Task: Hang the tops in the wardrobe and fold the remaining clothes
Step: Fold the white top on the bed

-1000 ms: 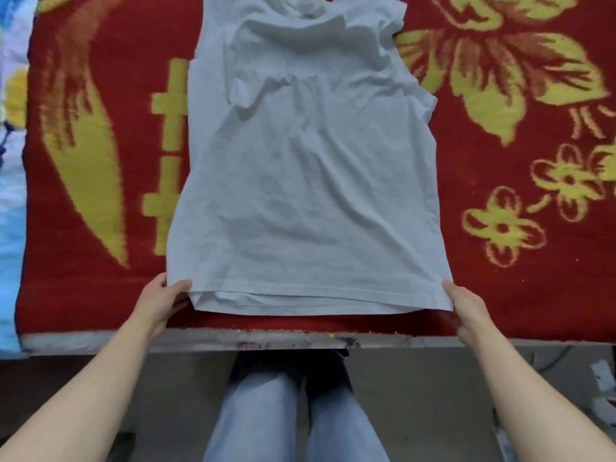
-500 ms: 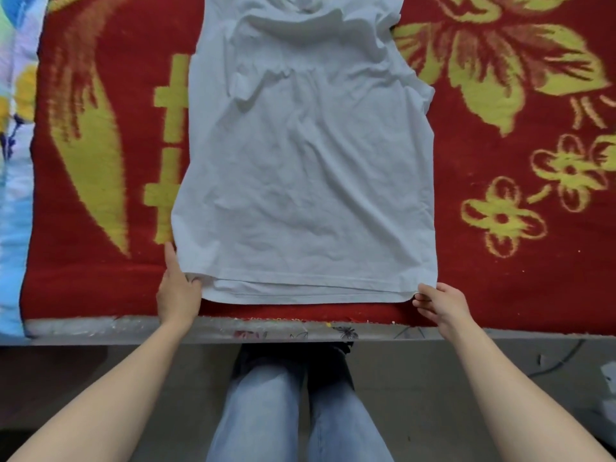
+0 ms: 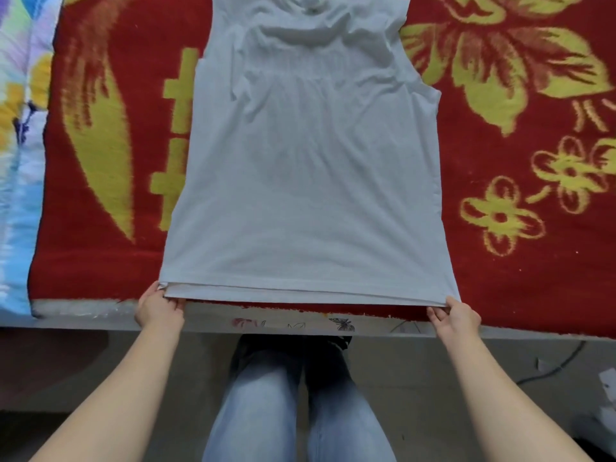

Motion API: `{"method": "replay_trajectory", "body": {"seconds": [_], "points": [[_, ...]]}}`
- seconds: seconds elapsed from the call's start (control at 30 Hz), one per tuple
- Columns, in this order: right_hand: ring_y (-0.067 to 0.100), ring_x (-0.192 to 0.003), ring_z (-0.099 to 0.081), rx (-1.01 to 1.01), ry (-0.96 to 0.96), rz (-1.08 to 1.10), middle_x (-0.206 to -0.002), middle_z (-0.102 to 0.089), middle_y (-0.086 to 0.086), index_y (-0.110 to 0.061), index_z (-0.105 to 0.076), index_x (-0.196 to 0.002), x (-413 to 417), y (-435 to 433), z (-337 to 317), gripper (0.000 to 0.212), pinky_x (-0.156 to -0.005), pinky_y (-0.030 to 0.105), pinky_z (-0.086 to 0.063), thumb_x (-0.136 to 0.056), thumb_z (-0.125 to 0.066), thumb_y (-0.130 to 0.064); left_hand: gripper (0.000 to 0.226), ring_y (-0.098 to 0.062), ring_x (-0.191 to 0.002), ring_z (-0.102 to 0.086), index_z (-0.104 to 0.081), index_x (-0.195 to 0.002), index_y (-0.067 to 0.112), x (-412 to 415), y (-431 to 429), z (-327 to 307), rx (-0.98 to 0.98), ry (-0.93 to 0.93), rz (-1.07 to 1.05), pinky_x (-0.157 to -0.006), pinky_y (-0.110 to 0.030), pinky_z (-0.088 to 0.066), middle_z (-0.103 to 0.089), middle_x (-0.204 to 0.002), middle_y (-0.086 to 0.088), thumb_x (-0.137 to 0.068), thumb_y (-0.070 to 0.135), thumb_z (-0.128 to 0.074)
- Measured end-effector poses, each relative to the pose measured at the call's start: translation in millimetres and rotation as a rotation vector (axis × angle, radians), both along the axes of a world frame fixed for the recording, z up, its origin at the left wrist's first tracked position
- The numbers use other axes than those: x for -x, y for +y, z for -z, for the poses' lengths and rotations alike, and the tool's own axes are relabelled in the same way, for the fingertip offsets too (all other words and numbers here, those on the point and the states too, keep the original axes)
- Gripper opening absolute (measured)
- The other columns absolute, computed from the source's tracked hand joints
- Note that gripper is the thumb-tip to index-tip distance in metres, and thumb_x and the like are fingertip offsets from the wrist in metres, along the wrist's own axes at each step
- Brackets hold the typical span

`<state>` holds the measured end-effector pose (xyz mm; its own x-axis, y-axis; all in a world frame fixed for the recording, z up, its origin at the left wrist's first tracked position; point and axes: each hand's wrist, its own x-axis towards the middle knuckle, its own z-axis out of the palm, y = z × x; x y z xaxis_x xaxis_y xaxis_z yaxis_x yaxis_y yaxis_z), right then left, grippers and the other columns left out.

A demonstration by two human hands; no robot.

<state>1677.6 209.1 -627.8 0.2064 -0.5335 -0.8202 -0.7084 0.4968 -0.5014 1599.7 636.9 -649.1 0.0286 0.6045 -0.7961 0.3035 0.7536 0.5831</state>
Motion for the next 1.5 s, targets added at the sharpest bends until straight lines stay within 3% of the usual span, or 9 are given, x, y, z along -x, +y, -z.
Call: {"method": "replay_trajectory", "body": {"seconds": [0.2, 0.37, 0.53, 0.63, 0.73, 0.97, 1.17, 1.27, 1.5], "points": [[0.009, -0.053, -0.044, 0.217, 0.059, 0.062, -0.069, -0.041, 0.004, -0.004, -0.045, -0.087, 4.3, 1.2, -7.1, 0.020, -0.047, 0.022, -0.040, -0.091, -0.032, 0.010, 0.031, -0.021, -0.083, -0.062, -0.052, -0.082, 0.017, 11.8, -5.4, 0.5, -0.041, 0.044, -0.143, -0.078, -0.028, -0.052, -0.057, -0.085, -0.005, -0.093, -0.008, -0.037], [0.016, -0.057, -0.039, 0.095, 0.142, 0.019, -0.070, -0.039, 0.009, 0.009, -0.052, -0.111, 18.0, -5.4, -5.6, 0.021, -0.046, 0.009, -0.043, -0.096, -0.038, 0.004, 0.019, -0.019, -0.112, -0.057, -0.052, -0.096, 0.019, 30.0, -17.2, 6.7, 0.118, 0.095, -0.182, -0.095, -0.030, -0.044, -0.057, -0.124, 0.000, -0.097, 0.012, -0.035], [0.025, -0.088, -0.044, 0.270, 0.244, -0.124, -0.132, -0.047, 0.020, 0.004, -0.037, -0.135, 10.4, -5.2, 9.6, 0.043, -0.064, 0.027, -0.045, -0.093, -0.030, 0.009, 0.046, -0.020, -0.112, -0.050, -0.048, -0.121, 0.021, 31.1, -25.8, 9.8, 0.197, 0.028, -0.045, -0.101, -0.035, -0.035, -0.049, -0.120, -0.002, -0.095, 0.055, -0.031], [0.024, -0.091, -0.045, 0.220, 0.231, -0.225, -0.114, -0.054, 0.015, 0.002, -0.044, -0.129, 8.1, -11.2, 18.9, 0.039, -0.065, 0.033, -0.047, -0.091, -0.040, 0.007, 0.026, -0.018, -0.114, -0.054, -0.053, -0.113, 0.019, 17.8, -29.7, 4.3, 0.154, 0.147, 0.064, -0.093, -0.035, -0.045, -0.055, -0.124, -0.001, -0.093, 0.034, -0.056], [0.024, -0.074, -0.051, 0.252, 0.213, -0.342, -0.085, -0.053, 0.009, 0.000, -0.055, -0.091, 17.4, -17.4, 21.3, 0.007, -0.054, 0.031, -0.044, -0.088, -0.057, -0.006, 0.037, -0.024, -0.111, -0.059, -0.051, -0.125, 0.009, 18.8, -28.3, 8.1, 0.037, 0.210, 0.003, -0.087, -0.036, -0.050, -0.056, -0.129, -0.009, -0.089, 0.003, -0.058], [0.019, -0.054, -0.034, 0.271, 0.158, -0.458, -0.062, -0.038, 0.005, -0.009, -0.037, -0.058, 38.2, -50.9, 17.7, 0.035, -0.050, 0.030, -0.034, -0.087, -0.056, 0.001, 0.058, -0.021, -0.096, -0.055, -0.038, -0.135, 0.013, 57.2, -34.1, -0.9, -0.244, 0.224, 0.045, -0.073, -0.031, -0.050, -0.052, -0.129, -0.014, -0.083, -0.003, -0.060], [0.036, -0.103, -0.056, 0.383, 0.363, -0.606, -0.097, -0.057, 0.022, 0.010, -0.057, -0.081, 54.3, -66.0, 17.5, 0.006, -0.073, 0.040, -0.043, -0.083, -0.052, 0.009, 0.050, -0.023, -0.079, -0.057, -0.044, -0.133, 0.005, 101.6, -58.0, 9.6, -0.236, 0.371, 0.125, -0.060, -0.023, -0.049, -0.057, -0.108, -0.014, -0.085, -0.005, -0.057], [0.040, -0.114, -0.051, 0.477, 0.348, -0.742, -0.120, -0.057, 0.024, 0.005, -0.055, -0.119, 33.9, -58.7, 15.0, 0.035, -0.090, 0.039, -0.042, -0.084, -0.057, 0.002, 0.057, -0.030, -0.111, -0.053, -0.038, -0.138, 0.008, 79.8, -62.1, 7.4, -0.290, 0.407, 0.201, -0.087, -0.024, -0.044, -0.048, -0.131, -0.017, -0.085, -0.003, -0.057], [0.037, -0.121, -0.041, 0.549, 0.249, -0.910, -0.138, -0.035, 0.018, -0.008, -0.044, -0.130, -38.5, -11.2, 9.6, 0.045, -0.091, 0.041, -0.039, -0.087, -0.057, -0.011, 0.055, -0.029, -0.125, -0.041, -0.041, -0.137, 0.017, -1.9, -36.6, -4.5, -0.461, 0.401, 0.521, -0.102, -0.037, -0.037, -0.039, -0.139, -0.016, -0.085, 0.013, -0.056]]}}
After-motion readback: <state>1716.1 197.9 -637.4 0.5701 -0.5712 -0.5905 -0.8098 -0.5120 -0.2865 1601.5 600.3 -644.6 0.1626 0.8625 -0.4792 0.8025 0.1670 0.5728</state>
